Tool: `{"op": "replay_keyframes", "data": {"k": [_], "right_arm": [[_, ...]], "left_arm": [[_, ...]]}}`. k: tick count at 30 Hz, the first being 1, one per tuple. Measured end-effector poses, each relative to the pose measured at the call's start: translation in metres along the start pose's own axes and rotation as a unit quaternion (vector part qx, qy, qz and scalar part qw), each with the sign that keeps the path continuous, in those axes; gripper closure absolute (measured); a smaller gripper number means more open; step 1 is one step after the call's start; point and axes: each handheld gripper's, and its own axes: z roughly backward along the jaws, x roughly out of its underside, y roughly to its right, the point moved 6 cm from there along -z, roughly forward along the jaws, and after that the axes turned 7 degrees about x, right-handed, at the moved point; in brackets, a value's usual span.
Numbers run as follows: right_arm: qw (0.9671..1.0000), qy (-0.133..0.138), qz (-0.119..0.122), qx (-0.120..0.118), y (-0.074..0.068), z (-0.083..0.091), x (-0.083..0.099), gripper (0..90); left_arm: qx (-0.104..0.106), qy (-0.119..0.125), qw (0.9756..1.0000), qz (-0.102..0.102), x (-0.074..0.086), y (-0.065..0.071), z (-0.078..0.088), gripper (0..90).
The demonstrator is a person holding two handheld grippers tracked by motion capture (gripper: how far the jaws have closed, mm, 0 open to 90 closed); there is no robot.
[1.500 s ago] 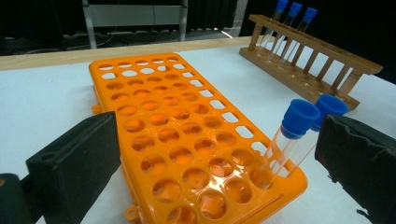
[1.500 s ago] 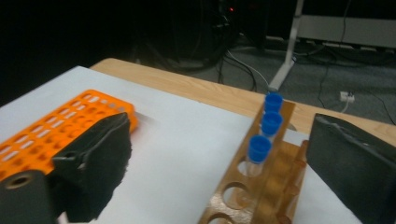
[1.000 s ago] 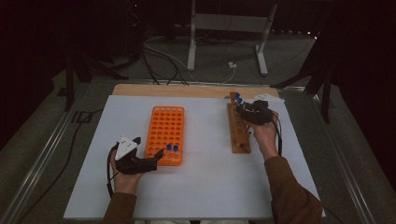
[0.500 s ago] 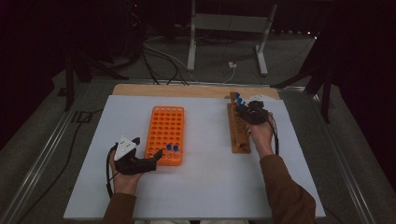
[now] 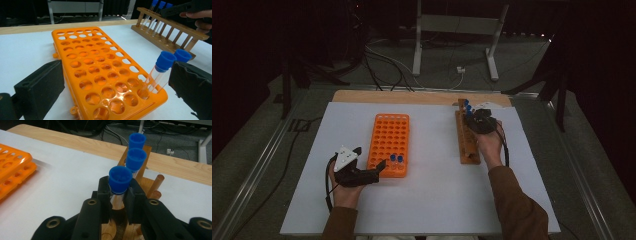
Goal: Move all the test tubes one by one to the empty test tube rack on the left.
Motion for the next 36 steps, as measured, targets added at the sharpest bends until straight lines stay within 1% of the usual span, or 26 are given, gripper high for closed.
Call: {"op": "replay_keyframes", "data": {"k": [5, 13, 20, 27, 36], "right_arm": [[1.0, 0.003, -0.001, 0.001, 0.0, 0.002, -0.001, 76.8], [0.9998, 0.018, 0.0, 0.0, 0.0, 0.011, -0.008, 76.9], [0.9995, 0.031, 0.001, 0.001, 0.001, 0.024, -0.018, 76.9], [0.9988, 0.047, 0.011, 0.001, 0.001, 0.038, -0.031, 76.9], [0.9978, 0.065, 0.007, -0.004, 0.001, 0.054, -0.038, 76.9]], "left_arm": [[0.0, 0.0, 1.0, 0.001, 0.0, 0.0, 0.0, 1.3], [-0.001, 0.0, 1.0, 0.002, 0.0, -0.001, 0.0, 1.2], [-0.002, -0.001, 1.0, 0.002, 0.0, -0.001, 0.0, 1.2], [-0.003, 0.0, 1.0, 0.0, -0.001, -0.002, 0.001, 1.2], [-0.005, 0.004, 1.0, 0.0, -0.004, -0.004, 0.003, 1.2]]}}
